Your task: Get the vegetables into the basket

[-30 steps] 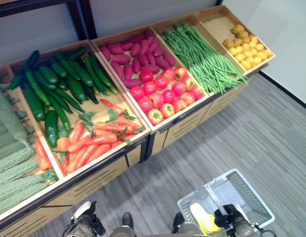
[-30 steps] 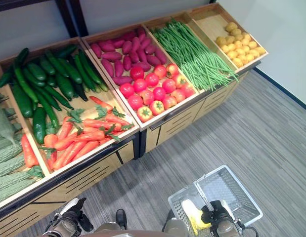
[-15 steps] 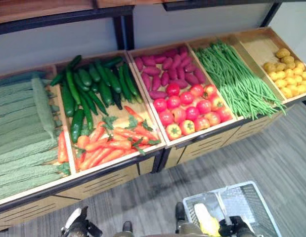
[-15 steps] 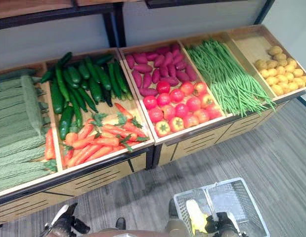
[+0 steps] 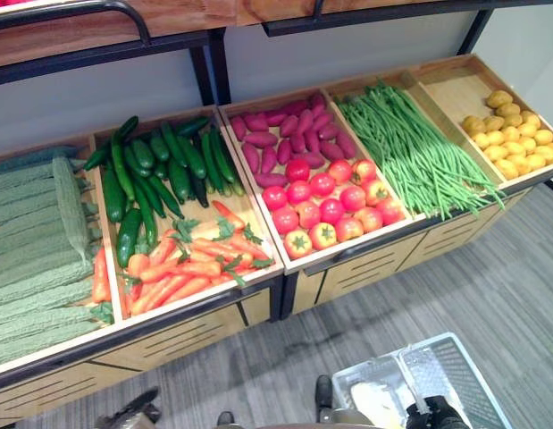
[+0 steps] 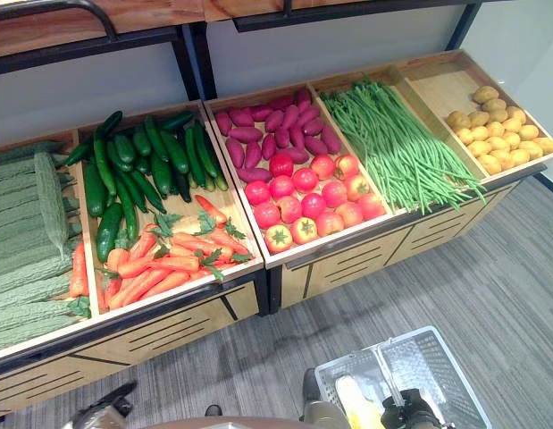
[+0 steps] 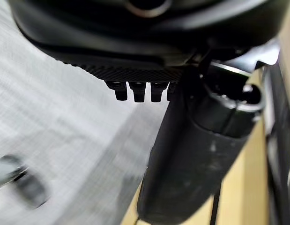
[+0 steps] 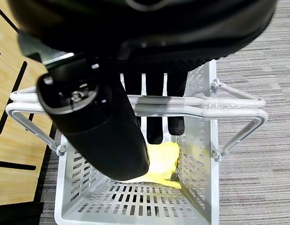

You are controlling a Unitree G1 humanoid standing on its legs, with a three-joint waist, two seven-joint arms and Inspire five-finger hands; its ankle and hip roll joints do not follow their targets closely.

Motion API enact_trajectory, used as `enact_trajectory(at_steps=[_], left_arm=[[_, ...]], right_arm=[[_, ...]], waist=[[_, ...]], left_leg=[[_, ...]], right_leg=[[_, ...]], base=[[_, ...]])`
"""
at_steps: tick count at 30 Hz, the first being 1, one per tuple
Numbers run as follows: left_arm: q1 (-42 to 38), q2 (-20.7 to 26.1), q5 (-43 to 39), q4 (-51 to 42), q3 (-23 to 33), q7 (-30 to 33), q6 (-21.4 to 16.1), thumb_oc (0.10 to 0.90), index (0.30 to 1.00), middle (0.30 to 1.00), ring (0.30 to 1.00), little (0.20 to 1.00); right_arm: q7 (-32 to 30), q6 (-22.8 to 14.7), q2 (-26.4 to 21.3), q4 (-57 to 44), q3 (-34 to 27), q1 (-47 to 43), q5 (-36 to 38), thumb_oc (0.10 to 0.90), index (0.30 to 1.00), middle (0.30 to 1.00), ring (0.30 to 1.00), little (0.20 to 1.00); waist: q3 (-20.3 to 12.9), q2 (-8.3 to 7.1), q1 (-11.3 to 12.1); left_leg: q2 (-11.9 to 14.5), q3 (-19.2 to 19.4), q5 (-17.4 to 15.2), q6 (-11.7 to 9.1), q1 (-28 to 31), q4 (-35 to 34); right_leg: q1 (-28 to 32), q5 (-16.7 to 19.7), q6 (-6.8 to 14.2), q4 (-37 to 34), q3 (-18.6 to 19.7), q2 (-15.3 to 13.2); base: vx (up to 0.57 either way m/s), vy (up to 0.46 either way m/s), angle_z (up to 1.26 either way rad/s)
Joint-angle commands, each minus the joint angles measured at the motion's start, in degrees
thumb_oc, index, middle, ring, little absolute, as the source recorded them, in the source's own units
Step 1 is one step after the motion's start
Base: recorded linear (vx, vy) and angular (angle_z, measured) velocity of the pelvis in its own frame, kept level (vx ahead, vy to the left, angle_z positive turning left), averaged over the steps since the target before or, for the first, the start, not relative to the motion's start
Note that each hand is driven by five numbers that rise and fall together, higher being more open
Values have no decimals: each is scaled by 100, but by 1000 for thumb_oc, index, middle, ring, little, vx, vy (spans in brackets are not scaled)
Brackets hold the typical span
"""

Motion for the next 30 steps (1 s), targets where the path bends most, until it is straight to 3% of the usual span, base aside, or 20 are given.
enact_trajectory(at_steps=[1, 4, 8, 11, 13, 15, 16, 19, 20, 22, 25, 30], left_arm=[[-65, 848, -103, 235, -173, 375, -366, 900, 1000, 1000, 1000, 1000], [-100, 1190, -5, 118, -111, 522, -411, 900, 1000, 1000, 1000, 1000], [32, 1338, 1194, -2130, -441, 1390, -741, 900, 1000, 1000, 1000, 1000], [473, 1150, 2704, -4611, -504, 1957, -572, 900, 1000, 1000, 1000, 1000], [678, 977, 3189, -5298, -481, 1994, -381, 900, 1000, 1000, 1000, 1000], [539, 999, 3477, -5306, -670, 1896, -446, 900, 1000, 1000, 1000, 1000], [485, 1039, 3661, -5997, -846, 1574, -478, 900, 1000, 1000, 1000, 1000], [530, 955, 3645, -6497, -1045, 1262, -702, 900, 1000, 1000, 1000, 1000], [552, 1121, 3646, -6758, -1329, 733, -817, 900, 1000, 1000, 1000, 1000], [547, 1235, 3756, -6811, -1425, 591, -836, 900, 1000, 1000, 1000, 1000], [596, 1896, 4447, -6794, -1998, -184, -796, 900, 1000, 1000, 1000, 1000], [467, 2587, 4658, -6737, -2586, -920, -829, 900, 1000, 1000, 1000, 1000]], right_arm=[[-148, -103, -243, 106, 137, -103, -112, 400, 300, 300, 300, 300], [-121, -117, -258, 101, 200, -83, -128, 400, 300, 300, 300, 300], [-181, -212, -152, 65, 170, 46, -192, 400, 300, 300, 300, 300], [-221, -277, -43, 124, -15, 152, -143, 400, 300, 300, 300, 300], [-225, -286, -33, 129, -62, 182, -122, 400, 300, 300, 300, 300], [-193, -282, -82, 199, -51, 125, -93, 400, 300, 300, 300, 300], [-172, -283, -82, 168, -38, 108, -82, 400, 300, 300, 300, 300], [-160, -267, -104, 125, -15, 27, -85, 400, 300, 300, 300, 300], [-118, -266, -156, 65, -15, -6, -68, 400, 300, 300, 300, 300], [-99, -285, -161, -12, -2, -11, -59, 400, 300, 300, 300, 300], [10, -356, -240, -139, -3, 1, -50, 400, 300, 300, 300, 300], [102, -404, -342, -201, -44, 17, -36, 400, 300, 300, 300, 300]], waist=[[-135, -436, 36], [-161, -425, 39], [-162, -443, 99], [-139, -506, 194], [-141, -511, 201], [-142, -536, 168], [-130, -531, 169], [-120, -510, 145], [-120, -488, 110], [-124, -481, 95], [-125, -429, 9], [-140, -368, -84]], left_leg=[[-68, -55, 250, -64, -261, -68], [-96, -38, 227, -63, -237, -68], [-135, -112, 226, -53, -279, -68], [-145, -217, 226, -41, -339, -68], [-150, -249, 227, -34, -360, -68], [-148, -236, 224, -34, -365, -68], [-154, -240, 227, -28, -368, -68], [-153, -223, 217, -21, -366, -68], [-156, -189, 213, -19, -349, -68], [-156, -165, 207, -23, -342, -68], [-139, -104, 200, -28, -312, -68], [-138, -10, 183, -32, -254, -68]], right_leg=[[463, -307, 624, 36, 16, -580], [464, -287, 646, 36, 31, -606], [459, -256, 680, 36, -16, -655], [472, -267, 691, 36, -95, -689], [478, -274, 691, 36, -127, -702], [478, -272, 698, 36, -129, -713], [478, -262, 696, 36, -126, -718], [466, -257, 689, 36, -102, -722], [457, -241, 692, 36, -66, -726], [450, -236, 690, 36, -51, -727], [419, -218, 699, 36, 20, -719], [390, -199, 727, 36, 101, -707]], base=[[6, 38, -11], [-3, 41, -2], [-11, 19, 2], [-16, -9, 7], [-14, -6, 14], [-11, -2, 16], [0, 0, 0], [-8, 4, -3], [0, 0, 0], [-1, 16, -9], [-2, 8, -8], [7, 10, -11]])
